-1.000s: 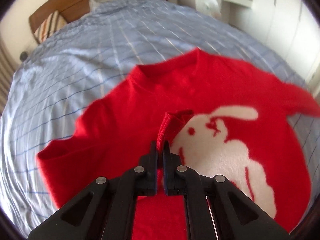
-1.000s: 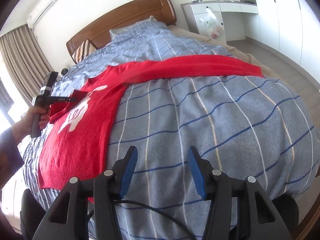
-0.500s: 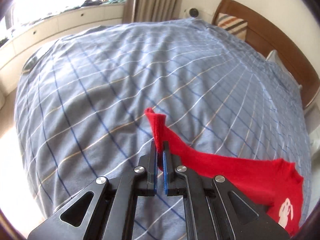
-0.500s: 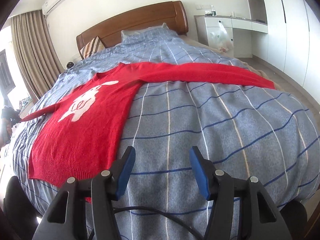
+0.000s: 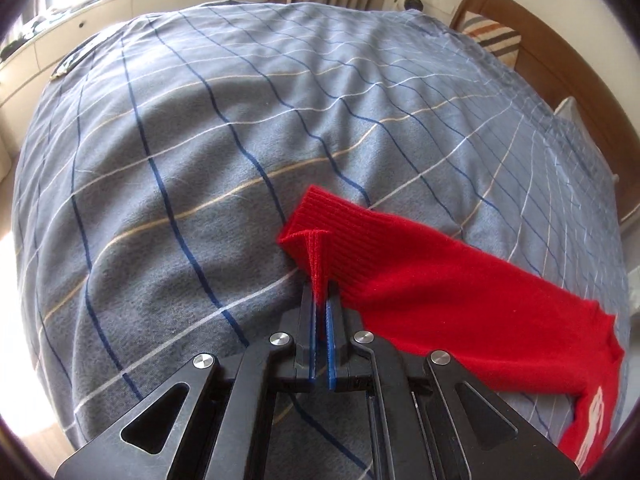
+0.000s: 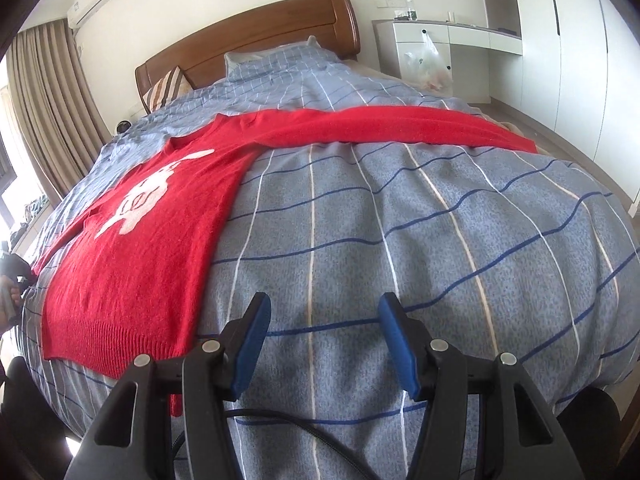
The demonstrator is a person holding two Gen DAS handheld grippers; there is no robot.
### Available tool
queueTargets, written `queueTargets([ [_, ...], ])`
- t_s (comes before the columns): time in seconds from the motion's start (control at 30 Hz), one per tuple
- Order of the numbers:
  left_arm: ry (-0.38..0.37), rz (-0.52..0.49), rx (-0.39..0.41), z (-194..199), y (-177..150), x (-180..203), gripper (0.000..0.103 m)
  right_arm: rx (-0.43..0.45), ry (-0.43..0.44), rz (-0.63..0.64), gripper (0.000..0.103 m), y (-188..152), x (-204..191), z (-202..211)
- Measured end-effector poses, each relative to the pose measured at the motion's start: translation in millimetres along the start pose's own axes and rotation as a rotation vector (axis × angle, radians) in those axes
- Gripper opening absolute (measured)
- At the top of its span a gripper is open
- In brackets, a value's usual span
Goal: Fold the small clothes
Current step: 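Grasp the other sleeve cuff with the left tool and pull it straight, then open the left tool to release the stretched sleeve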
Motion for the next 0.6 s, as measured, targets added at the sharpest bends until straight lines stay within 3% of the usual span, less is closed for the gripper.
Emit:
queueTargets([
  [0.23,-0.033,-0.041,0.031,-1.0,-5.9,-1.3,0.006,0.011,-0.016,-0.001,0.056,-1.3,1.0,2.1],
  [0.4,-0.096,0.006,0.020,5.0,-5.4,-13.0,0.011,0.019,-0.010,0.002,0.056,-1.7,1.1,3.9],
  [0.47,-0.110,0.004,0.015,12.2,-6.2,-14.4,0.020,0.021,-0.006,0.001,0.056,-1.2,1.6,4.3],
  [0.53,-0.116,-0.007,0.020,24.1,-8.6,-16.1,0.047,0.026,-0.005,-0.005,0.056,-0.6,2.5,5.7],
  [0.57,-0.122,-0.010,0.027,31.7,-10.2,-18.1,0.056,0.030,-0.004,-0.009,0.057,-0.3,3.3,6.5],
  [0.6,-0.122,-0.006,0.042,40.1,-12.0,-20.7,0.074,0.034,-0.005,-0.012,0.058,0.0,4.2,7.5],
])
Point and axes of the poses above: each gripper's, at about its wrist camera, not at the fingertips, and z roughly against the way its jaws point, x to its right, y to its top, the point moved 1 cm from there along -z, roughly the way its jaws point, and after that the axes turned 4 degrees about -y, right-handed, at the moved point
